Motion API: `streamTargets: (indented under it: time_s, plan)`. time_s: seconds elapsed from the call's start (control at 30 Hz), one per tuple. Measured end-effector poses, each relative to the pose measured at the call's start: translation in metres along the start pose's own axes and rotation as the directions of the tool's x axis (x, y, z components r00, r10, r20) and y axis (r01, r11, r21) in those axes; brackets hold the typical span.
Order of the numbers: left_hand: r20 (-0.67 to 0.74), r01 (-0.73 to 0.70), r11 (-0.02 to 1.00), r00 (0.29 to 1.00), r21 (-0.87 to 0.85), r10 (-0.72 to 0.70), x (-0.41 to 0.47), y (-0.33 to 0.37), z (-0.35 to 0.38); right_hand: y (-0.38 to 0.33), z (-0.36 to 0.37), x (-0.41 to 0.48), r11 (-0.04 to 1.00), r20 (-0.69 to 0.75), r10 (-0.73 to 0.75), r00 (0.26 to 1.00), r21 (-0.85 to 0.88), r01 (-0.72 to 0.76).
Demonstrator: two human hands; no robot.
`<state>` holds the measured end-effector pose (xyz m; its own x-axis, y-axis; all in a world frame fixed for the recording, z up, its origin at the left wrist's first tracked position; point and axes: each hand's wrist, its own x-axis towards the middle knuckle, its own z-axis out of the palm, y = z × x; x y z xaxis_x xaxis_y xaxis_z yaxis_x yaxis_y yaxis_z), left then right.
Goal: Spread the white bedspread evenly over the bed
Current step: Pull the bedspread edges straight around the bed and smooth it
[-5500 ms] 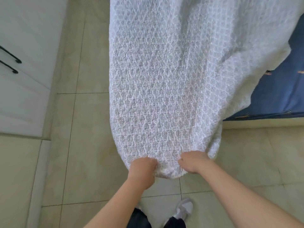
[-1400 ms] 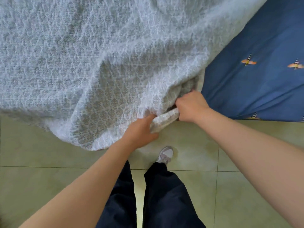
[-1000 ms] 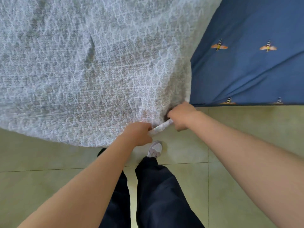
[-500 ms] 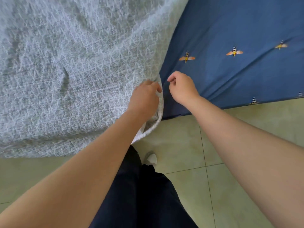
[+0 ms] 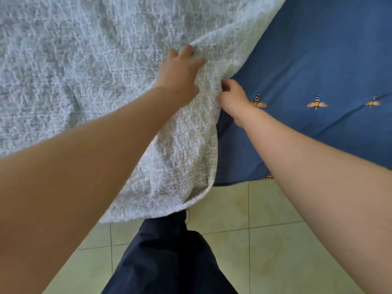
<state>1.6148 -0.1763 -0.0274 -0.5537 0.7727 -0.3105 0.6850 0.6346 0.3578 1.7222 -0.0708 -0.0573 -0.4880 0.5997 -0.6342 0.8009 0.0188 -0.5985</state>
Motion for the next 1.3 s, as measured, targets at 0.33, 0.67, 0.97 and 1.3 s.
streamTargets:
  time_s: [0.33, 0.67, 0.97, 1.3]
  plan:
    - [0.128, 0.222, 0.942, 0.972, -0.253, -0.195, 0.003, -0.055, -0.003, -0.117, 0.016, 0.024, 0.998, 0.005, 0.01, 1.0, 0.065, -0.01]
    - [0.049, 0.289, 0.721, 0.941, -0.63, -0.334, -0.009, -0.076, 0.0, -0.05, 0.013, 0.037, 0.843, -0.117, 0.489, 0.865, 0.321, -0.433]
    - [-0.554, 0.155, 0.961, 0.791, -0.227, -0.259, -0.036, -0.011, 0.046, -0.03, 0.015, 0.043, 0.852, 0.203, 0.349, 0.915, 0.339, -0.4]
    - [0.069, 0.584, 0.712, 0.79, -0.391, -0.61, -0.054, 0.082, 0.111, 0.039, -0.085, 0.041, 0.986, 0.109, 0.165, 0.98, -0.029, -0.163]
